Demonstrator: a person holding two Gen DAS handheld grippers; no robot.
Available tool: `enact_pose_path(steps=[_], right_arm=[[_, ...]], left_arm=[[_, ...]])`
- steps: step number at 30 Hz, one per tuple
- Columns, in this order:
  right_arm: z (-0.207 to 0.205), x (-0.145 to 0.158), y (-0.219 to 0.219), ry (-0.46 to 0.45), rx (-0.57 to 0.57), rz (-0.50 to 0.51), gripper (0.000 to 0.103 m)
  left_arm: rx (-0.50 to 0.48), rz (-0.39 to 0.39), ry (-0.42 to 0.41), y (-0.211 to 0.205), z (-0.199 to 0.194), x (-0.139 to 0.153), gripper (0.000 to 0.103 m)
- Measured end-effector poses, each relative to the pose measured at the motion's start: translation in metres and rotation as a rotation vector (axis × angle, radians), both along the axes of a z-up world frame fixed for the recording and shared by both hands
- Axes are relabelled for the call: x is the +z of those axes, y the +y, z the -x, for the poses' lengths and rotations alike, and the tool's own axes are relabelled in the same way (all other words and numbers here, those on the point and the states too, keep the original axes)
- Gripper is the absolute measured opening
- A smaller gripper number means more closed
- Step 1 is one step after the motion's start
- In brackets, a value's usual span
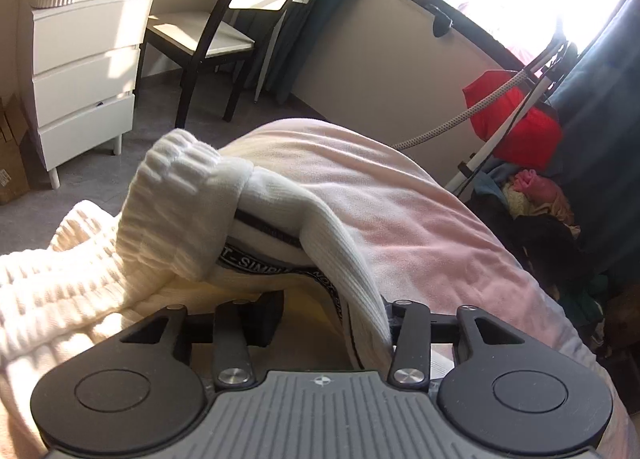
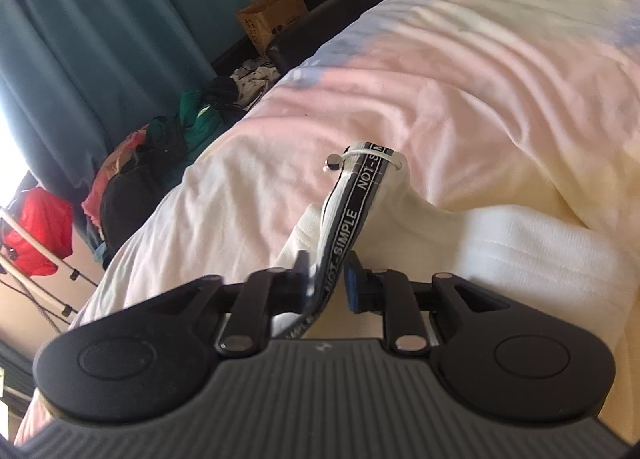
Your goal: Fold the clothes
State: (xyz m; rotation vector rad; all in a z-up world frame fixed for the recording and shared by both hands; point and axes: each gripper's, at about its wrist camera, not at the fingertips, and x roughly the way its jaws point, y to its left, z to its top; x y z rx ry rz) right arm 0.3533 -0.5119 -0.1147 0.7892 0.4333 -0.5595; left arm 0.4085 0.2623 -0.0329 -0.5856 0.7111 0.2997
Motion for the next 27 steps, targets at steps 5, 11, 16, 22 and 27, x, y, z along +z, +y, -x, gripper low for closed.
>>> enact_pose_path(steps=[5, 11, 16, 22, 27], right_arm=[[0.075, 0.025, 0.015, -0.180, 0.022, -0.032, 0.097], [0.158, 0.007, -0.008, -0.300, -0.058, -0.298, 0.098], [0.175, -0.037, -0.021, -0.353, -0.062, -0.611, 0.098], [0.143, -0.054, 0.003, -0.208, 0.049, -0.702, 0.079], [0.111, -0.062, 0.004, -0.195, 0.028, -0.612, 0.080]], left_arm=[[0.015, 0.012, -0.056, -0.006, 0.054, 0.031, 0.080], [0.069, 0.182, -0.062, 0.011, 0.138, 0.019, 0.079], [0.148, 0.308, -0.072, 0.031, 0.168, -0.004, 0.073], [0.237, 0.286, -0.083, 0.030, 0.159, -0.019, 0.068], [0.315, 0.217, -0.101, 0.026, 0.133, -0.033, 0.059]])
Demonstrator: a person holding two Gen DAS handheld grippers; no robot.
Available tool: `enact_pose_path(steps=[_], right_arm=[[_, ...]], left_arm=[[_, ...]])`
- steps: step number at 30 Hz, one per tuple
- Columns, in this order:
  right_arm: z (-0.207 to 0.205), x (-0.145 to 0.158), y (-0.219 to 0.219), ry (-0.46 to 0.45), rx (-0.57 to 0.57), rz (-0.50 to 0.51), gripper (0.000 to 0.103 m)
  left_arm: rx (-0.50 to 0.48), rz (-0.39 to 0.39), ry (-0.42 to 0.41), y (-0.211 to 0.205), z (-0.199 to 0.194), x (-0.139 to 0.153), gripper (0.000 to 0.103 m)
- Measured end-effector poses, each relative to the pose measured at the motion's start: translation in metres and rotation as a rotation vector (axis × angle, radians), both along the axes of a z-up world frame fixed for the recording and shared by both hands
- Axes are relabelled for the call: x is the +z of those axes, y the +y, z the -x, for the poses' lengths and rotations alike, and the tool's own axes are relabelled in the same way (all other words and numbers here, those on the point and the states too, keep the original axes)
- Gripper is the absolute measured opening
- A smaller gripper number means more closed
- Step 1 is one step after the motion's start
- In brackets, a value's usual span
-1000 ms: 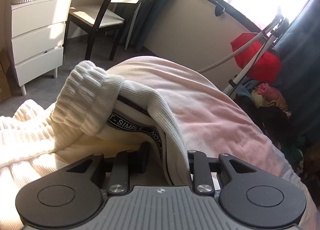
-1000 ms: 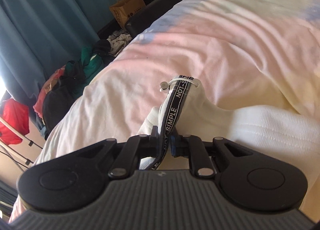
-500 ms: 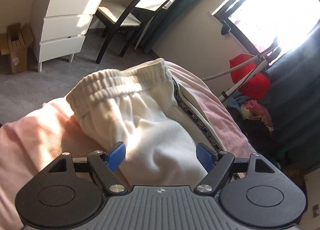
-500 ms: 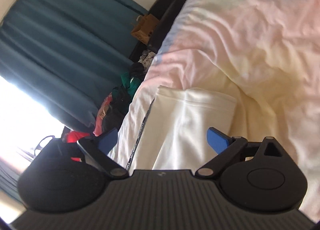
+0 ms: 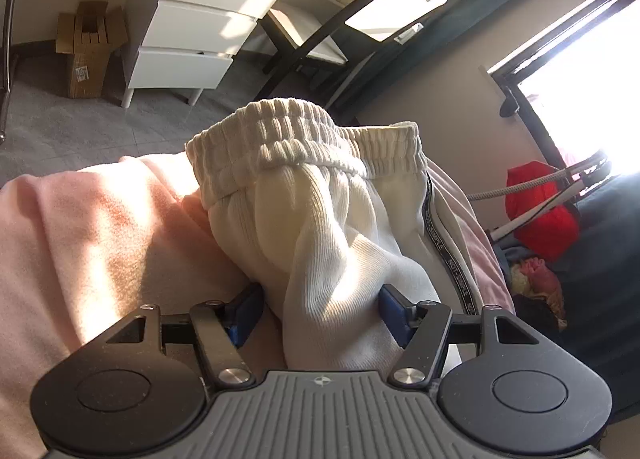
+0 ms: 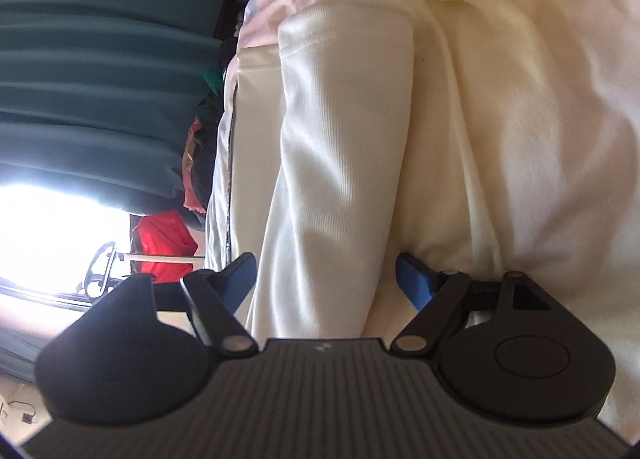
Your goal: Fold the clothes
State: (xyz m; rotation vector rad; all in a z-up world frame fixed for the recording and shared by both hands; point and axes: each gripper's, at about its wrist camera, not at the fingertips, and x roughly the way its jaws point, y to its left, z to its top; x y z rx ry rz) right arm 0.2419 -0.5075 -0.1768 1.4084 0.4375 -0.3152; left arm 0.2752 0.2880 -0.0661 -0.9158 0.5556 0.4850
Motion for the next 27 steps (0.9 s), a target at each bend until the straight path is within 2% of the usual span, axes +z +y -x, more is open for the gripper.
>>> enact_pose_path(steps=[5, 6, 7, 8, 10, 12, 14, 18, 22, 27], right_arm=[[-0.023, 0.005, -0.005, -0.060, -0.076, 0.083, 0.077], [-0.027, 0.004, -0.005, -0.062, -0.085, 0.095, 0.073], [-0.031, 0.003, -0.006, -0.064, -0.094, 0.106, 0.065], [-0.034, 0.002, -0.006, -0.056, -0.099, 0.117, 0.058], [-0.036, -0.003, -0.008, -0.048, -0.104, 0.125, 0.026], [-0.034, -0.010, -0.013, -0.098, -0.116, 0.082, 0.019], [-0.032, -0.007, -0.017, -0.128, -0.117, 0.065, 0.017], [-0.020, 0.014, -0.017, -0.162, -0.106, 0.101, 0.015], [0.004, 0.025, -0.016, -0.166, -0.094, 0.106, 0.015], [0.048, 0.026, -0.019, -0.152, -0.127, 0.011, 0.014]], left_arm=[[0.037, -0.086, -0.003, -0.007, -0.023, -0.002, 0.057], [0.047, -0.106, -0.001, -0.009, -0.026, 0.000, 0.051], [0.053, -0.130, 0.004, -0.011, -0.029, 0.002, 0.038], [0.053, -0.157, 0.008, -0.013, -0.032, 0.005, 0.032], [0.048, -0.179, -0.022, -0.014, -0.033, 0.011, 0.019], [0.046, -0.184, -0.082, -0.014, -0.030, 0.020, 0.015], [0.023, -0.214, -0.099, -0.017, -0.029, 0.032, 0.014], [-0.050, -0.262, -0.141, -0.022, -0.017, 0.066, 0.012], [-0.095, -0.288, -0.173, -0.022, 0.006, 0.101, 0.012], [-0.140, -0.278, -0.200, -0.016, 0.054, 0.129, 0.012]])
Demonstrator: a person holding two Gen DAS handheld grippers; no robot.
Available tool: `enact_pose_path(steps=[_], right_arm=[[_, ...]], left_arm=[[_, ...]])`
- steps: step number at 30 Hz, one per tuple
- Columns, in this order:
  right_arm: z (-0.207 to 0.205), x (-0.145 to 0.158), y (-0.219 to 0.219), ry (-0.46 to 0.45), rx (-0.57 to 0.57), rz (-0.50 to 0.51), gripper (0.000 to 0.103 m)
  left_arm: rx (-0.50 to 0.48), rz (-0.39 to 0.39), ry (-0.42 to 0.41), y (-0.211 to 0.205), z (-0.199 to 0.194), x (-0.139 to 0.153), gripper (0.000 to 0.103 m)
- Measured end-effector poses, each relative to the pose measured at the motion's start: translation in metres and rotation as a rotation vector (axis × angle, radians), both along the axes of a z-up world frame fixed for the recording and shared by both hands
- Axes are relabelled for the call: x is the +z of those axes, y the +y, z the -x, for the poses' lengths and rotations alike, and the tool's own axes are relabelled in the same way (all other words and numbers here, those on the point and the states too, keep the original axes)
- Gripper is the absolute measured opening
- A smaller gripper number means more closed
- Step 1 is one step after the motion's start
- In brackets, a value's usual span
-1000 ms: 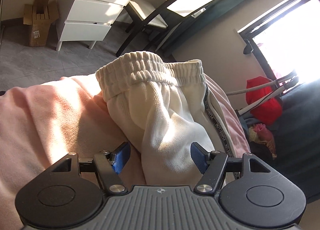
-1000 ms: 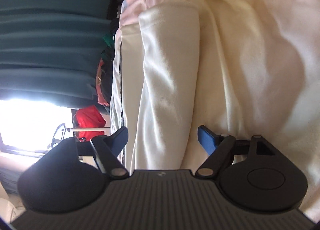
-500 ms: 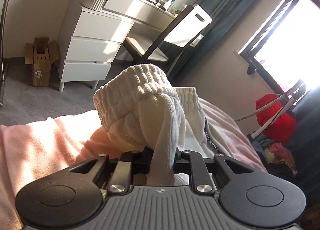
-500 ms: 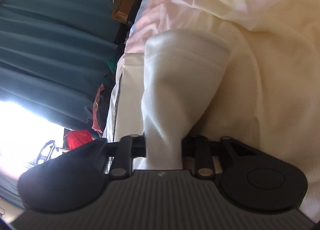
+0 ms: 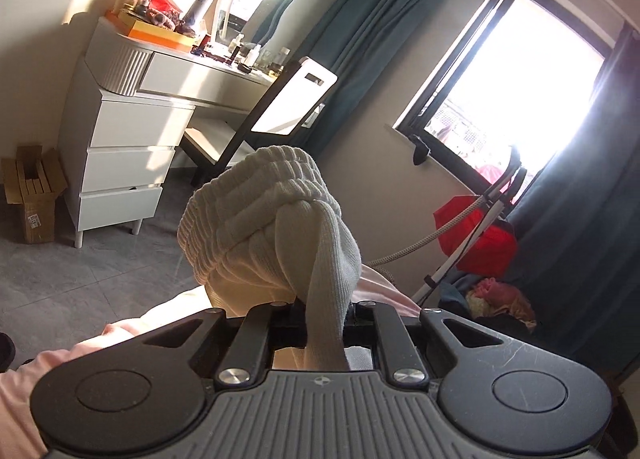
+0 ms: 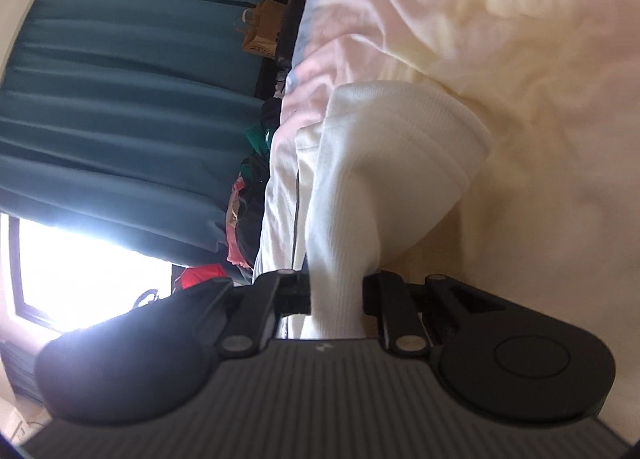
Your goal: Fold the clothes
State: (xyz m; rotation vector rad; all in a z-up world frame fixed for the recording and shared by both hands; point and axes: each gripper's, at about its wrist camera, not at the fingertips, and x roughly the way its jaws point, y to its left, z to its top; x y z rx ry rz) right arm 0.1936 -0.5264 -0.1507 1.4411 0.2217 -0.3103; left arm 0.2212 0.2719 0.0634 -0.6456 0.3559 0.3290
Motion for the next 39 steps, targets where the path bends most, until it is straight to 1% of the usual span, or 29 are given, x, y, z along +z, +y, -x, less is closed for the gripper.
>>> enact_pose_path(steps=[3, 6, 7, 10, 12, 13, 14, 15, 16, 17, 18, 19, 20, 21, 22, 23, 24, 25, 26, 27, 28, 30, 33, 36, 39], right_arm=[[0.024, 0.005, 0.002, 0.010, 0.002, -0.006, 0.014], [0.055, 0.005, 0.005, 0.025, -0.013, -0.024, 0.014], [0.066, 0.004, 0.007, 0.030, -0.021, -0.035, 0.014], [0.088, 0.008, 0.007, 0.048, -0.053, 0.011, 0.014], [0.101, 0.006, 0.006, 0.043, -0.076, 0.013, 0.014], [0.103, 0.004, 0.006, 0.045, -0.077, 0.017, 0.014], [0.105, 0.001, 0.007, 0.048, -0.074, 0.021, 0.014], [0.106, -0.001, 0.008, 0.051, -0.071, 0.025, 0.014], [0.109, -0.005, 0.008, 0.048, -0.071, 0.024, 0.014], [0.112, -0.009, 0.008, 0.042, -0.073, 0.021, 0.015], [0.115, -0.013, 0.008, 0.035, -0.074, 0.018, 0.016], [0.115, -0.017, 0.009, 0.024, -0.076, 0.014, 0.016], [0.115, -0.019, 0.009, 0.016, -0.077, 0.014, 0.016], [0.115, -0.021, 0.009, 0.014, -0.075, 0.018, 0.017], [0.114, -0.023, 0.009, 0.022, -0.069, 0.027, 0.018], [0.113, -0.023, 0.009, 0.032, -0.063, 0.038, 0.019], [0.113, -0.024, 0.009, 0.045, -0.054, 0.049, 0.027], [0.113, -0.024, 0.008, 0.058, -0.048, 0.060, 0.047], [0.114, -0.024, 0.008, 0.072, -0.043, 0.071, 0.063], [0.110, -0.024, 0.004, 0.079, -0.042, 0.081, 0.090], [0.108, -0.023, 0.002, 0.084, -0.032, 0.092, 0.094], [0.106, -0.020, 0.000, 0.094, 0.001, 0.111, 0.094], [0.105, -0.019, -0.002, 0.064, 0.046, 0.111, 0.096], [0.106, -0.023, -0.004, 0.030, 0.042, 0.069, 0.095], [0.107, -0.025, -0.006, 0.028, 0.041, 0.082, 0.094]], left_arm=[[-0.031, 0.014, 0.013, 0.007, 0.035, 0.002, 0.012], [-0.029, 0.072, 0.037, 0.020, 0.074, -0.005, 0.012], [-0.036, 0.068, 0.055, 0.022, 0.086, -0.009, 0.012], [-0.085, 0.031, 0.123, 0.028, 0.116, -0.034, 0.013], [-0.083, 0.036, 0.178, 0.033, 0.130, -0.056, 0.013], [-0.078, 0.045, 0.193, 0.037, 0.136, -0.067, 0.013], [-0.076, 0.054, 0.201, 0.041, 0.141, -0.077, 0.013], [-0.080, 0.045, 0.202, 0.043, 0.145, -0.084, 0.013], [-0.087, 0.026, 0.197, 0.043, 0.149, -0.090, 0.014], [-0.097, -0.010, 0.194, 0.040, 0.152, -0.094, 0.015], [-0.101, -0.050, 0.198, 0.035, 0.153, -0.097, 0.018], [-0.096, -0.074, 0.209, 0.030, 0.154, -0.100, 0.022], [-0.081, -0.090, 0.227, 0.024, 0.156, -0.102, 0.024], [-0.064, -0.108, 0.250, 0.017, 0.158, -0.103, 0.029], [-0.060, -0.134, 0.271, 0.009, 0.158, -0.101, 0.040], [-0.064, -0.165, 0.291, 0.001, 0.158, -0.098, 0.045], [-0.073, -0.204, 0.298, -0.008, 0.160, -0.094, 0.055], [-0.086, -0.246, 0.292, -0.017, 0.162, -0.089, 0.065], [-0.099, -0.284, 0.283, -0.026, 0.166, -0.085, 0.072], [-0.111, -0.321, 0.272, -0.035, 0.170, -0.081, 0.085], [-0.124, -0.359, 0.262, -0.044, 0.175, -0.077, 0.088], [-0.153, -0.422, 0.233, -0.062, 0.180, -0.068, 0.090], [-0.177, -0.448, 0.184, -0.079, 0.185, -0.057, 0.093], [-0.195, -0.450, 0.140, -0.093, 0.190, -0.050, 0.094], [-0.246, -0.487, 0.126, -0.113, 0.186, -0.049, 0.095]])
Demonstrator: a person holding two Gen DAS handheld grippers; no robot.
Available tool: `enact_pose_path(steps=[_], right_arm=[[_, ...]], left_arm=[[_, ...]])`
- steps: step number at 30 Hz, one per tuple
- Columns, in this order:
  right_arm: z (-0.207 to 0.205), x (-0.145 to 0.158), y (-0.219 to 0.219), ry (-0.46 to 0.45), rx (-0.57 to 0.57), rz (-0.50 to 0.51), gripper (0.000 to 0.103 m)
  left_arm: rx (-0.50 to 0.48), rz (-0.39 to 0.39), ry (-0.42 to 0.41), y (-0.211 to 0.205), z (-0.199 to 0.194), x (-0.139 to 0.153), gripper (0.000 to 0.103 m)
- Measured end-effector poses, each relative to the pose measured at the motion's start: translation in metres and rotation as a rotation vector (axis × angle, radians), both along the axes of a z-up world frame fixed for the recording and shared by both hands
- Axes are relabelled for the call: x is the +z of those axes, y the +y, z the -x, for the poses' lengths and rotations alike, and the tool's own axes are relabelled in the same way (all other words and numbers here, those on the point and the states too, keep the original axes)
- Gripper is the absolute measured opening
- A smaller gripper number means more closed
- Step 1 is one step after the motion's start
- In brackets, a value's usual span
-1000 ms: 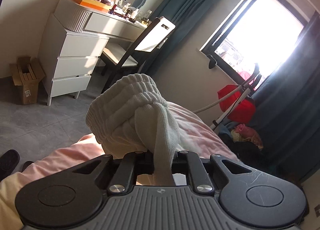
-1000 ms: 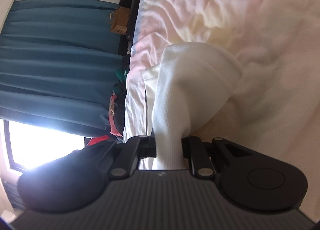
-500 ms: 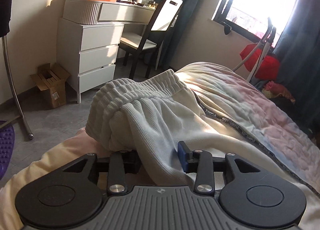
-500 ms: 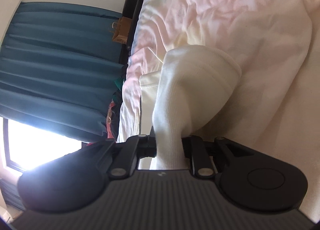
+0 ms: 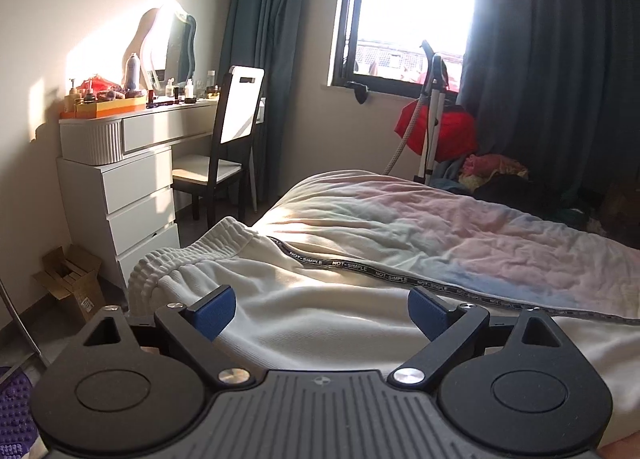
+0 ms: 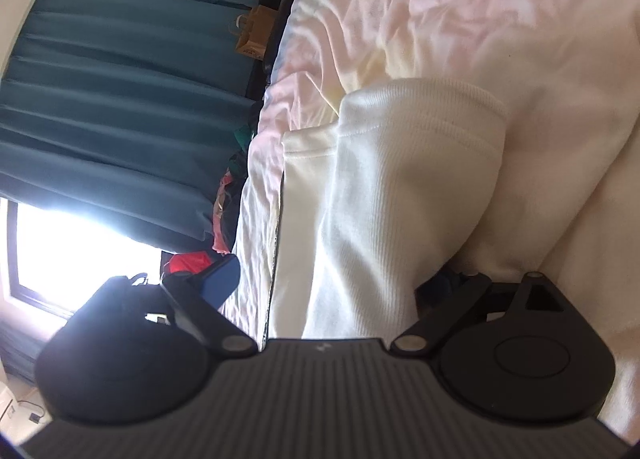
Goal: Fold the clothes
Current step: 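Lay the cuff down with the left gripper while the right gripper holds the hem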
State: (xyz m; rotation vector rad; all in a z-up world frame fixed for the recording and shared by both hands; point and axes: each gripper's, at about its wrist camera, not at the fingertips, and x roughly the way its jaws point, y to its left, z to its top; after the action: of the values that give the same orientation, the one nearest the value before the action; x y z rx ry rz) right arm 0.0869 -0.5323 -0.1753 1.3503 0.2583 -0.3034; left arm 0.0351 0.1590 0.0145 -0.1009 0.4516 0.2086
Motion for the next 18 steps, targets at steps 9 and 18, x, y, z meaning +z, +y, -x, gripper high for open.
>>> enact_pose_path(steps=[9, 18], right_arm=[[0.005, -0.011, -0.010, 0.012, -0.026, 0.002, 0.053], [-0.007, 0.000, -0.007, 0.087, 0.052, 0.206, 0.058]], left_arm=[[-0.107, 0.069, -0.009, -0.076, -0.017, -0.020, 0.096], [-0.335, -0.102, 0.115, -0.167, -0.044, -0.089, 0.096]])
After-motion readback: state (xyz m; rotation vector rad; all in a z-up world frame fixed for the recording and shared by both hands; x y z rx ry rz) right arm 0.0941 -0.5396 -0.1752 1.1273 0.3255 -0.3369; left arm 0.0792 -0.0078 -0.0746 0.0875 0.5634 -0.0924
